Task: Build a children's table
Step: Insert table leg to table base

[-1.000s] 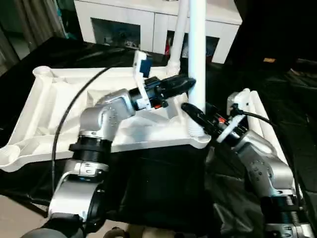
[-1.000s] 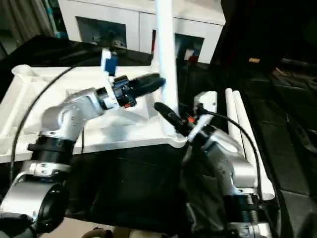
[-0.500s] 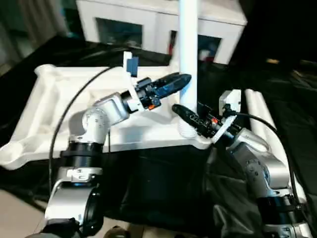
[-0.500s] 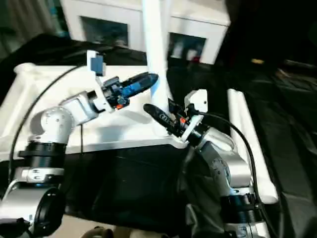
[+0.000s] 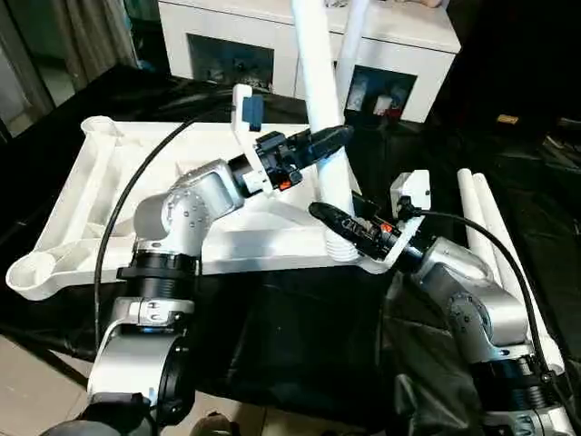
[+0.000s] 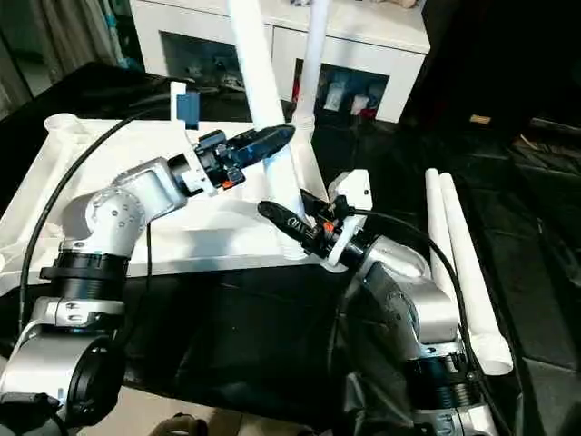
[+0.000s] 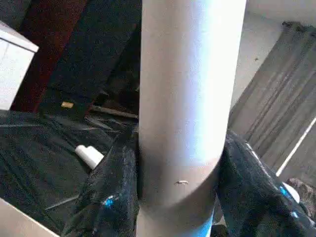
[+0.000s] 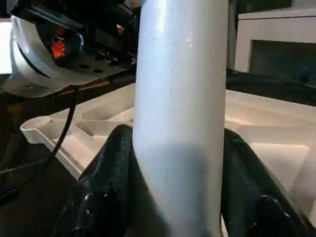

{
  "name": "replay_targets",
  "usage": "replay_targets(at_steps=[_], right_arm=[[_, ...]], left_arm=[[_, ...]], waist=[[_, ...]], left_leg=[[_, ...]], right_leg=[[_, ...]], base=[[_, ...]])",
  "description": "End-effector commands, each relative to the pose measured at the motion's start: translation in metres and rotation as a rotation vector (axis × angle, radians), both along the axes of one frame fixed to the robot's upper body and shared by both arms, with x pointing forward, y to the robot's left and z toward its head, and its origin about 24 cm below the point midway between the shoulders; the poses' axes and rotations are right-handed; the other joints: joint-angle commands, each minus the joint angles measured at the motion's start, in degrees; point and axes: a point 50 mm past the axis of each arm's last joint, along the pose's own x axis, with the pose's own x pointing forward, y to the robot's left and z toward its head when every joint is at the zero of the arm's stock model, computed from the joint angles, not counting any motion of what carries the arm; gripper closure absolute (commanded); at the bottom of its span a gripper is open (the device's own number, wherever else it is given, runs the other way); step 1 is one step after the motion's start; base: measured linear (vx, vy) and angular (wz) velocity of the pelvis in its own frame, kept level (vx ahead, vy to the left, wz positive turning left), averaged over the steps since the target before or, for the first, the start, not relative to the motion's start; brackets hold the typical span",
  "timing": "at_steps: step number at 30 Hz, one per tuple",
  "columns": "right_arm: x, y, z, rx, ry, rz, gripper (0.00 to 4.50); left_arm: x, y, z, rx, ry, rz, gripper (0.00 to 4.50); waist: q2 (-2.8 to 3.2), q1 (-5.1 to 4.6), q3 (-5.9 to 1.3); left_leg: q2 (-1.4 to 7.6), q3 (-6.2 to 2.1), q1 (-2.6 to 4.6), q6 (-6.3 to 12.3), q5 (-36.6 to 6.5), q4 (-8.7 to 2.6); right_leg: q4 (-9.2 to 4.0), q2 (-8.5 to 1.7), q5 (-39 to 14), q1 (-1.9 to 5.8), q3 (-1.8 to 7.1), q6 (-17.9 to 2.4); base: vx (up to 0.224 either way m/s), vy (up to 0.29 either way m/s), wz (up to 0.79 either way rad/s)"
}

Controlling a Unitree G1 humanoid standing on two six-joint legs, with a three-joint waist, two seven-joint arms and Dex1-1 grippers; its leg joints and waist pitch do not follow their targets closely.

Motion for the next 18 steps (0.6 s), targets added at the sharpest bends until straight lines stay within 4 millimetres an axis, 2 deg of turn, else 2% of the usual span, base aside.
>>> replay_targets(at_steps=[1,2,3,5,8,10,11,15,18], right_arm=[[0.002,-0.006,0.006,-0.015,-0.036,-0.042,2.65],[0.002,-0.006,0.006,-0.015,-0.036,-0.042,2.65],[0.003,-0.007,0.007,0.000,-0.024,-0.048,2.30],[0.003,-0.007,0.007,0.000,-0.015,-0.045,1.95],[0.003,-0.007,0.010,0.020,0.022,-0.004,1.86],[0.004,-0.007,0.010,-0.007,0.043,0.002,1.54],[0.008,-0.008,0.007,-0.068,0.091,0.000,1.54],[0.010,-0.009,0.006,-0.119,0.138,0.020,1.49],[0.012,-0.012,0.006,-0.148,0.155,0.009,1.49]], left_arm=[[0.003,-0.004,0.010,0.018,-0.015,0.003,2.62],[0.003,-0.004,0.010,0.018,-0.015,0.003,2.62],[0.004,-0.006,0.012,0.032,-0.025,0.001,2.63],[0.003,-0.010,0.016,0.054,-0.063,-0.007,2.64],[0.001,-0.015,0.020,0.084,-0.114,-0.020,2.64],[0.000,-0.017,0.022,0.099,-0.136,-0.028,2.64],[-0.003,-0.020,0.023,0.128,-0.171,-0.050,2.64],[-0.007,-0.025,0.021,0.187,-0.219,-0.097,2.65],[-0.008,-0.027,0.021,0.211,-0.239,-0.114,2.65]], waist=[[0.62,-0.02,-5.38],[0.54,-0.07,-5.36],[0.31,-0.11,-5.43],[0.27,-0.10,-5.43],[0.22,-0.10,-5.42],[0.26,-0.07,-5.38],[0.15,-0.12,-5.37],[-0.12,-0.14,-5.24],[-0.38,-0.11,-5.37]], left_leg=[[2.86,-1.48,1.40,0.63,-11.4,-4.04],[2.83,-1.47,1.37,0.61,-11.4,-4.05],[2.90,-1.49,1.29,0.85,-11.0,-4.03],[2.87,-1.46,1.25,1.24,-10.5,-3.93],[2.87,-1.44,1.26,1.88,-10.0,-3.91],[2.91,-1.43,1.25,1.84,-9.7,-3.89],[2.91,-1.47,1.37,1.67,-9.6,-3.91],[2.93,-1.35,1.37,0.93,-10.6,-3.88],[2.89,-1.32,1.30,0.77,-9.8,-3.77]], right_leg=[[-3.44,-3.48,-11.0,3.18,2.47,-11.4],[-3.42,-3.41,-10.8,3.17,2.46,-11.5],[-3.20,-3.47,-9.8,3.34,2.42,-12.0],[-3.14,-3.53,-9.1,3.40,2.44,-12.4],[-3.16,-3.47,-9.0,3.52,2.47,-12.5],[-3.13,-3.49,-9.0,3.49,2.45,-12.6],[-3.15,-3.40,-9.5,3.49,2.41,-12.6],[-3.39,-3.65,-12.6,3.36,2.53,-11.5],[-3.32,-3.64,-12.4,3.34,2.54,-11.1]], base=[[0.000,0.000,0.00],[0.000,0.000,0.00],[0.000,0.000,0.00],[0.000,0.000,0.00],[0.000,0.000,0.00],[0.000,0.000,0.00],[0.000,0.000,0.00],[0.000,0.000,0.00],[0.000,0.000,0.00]])
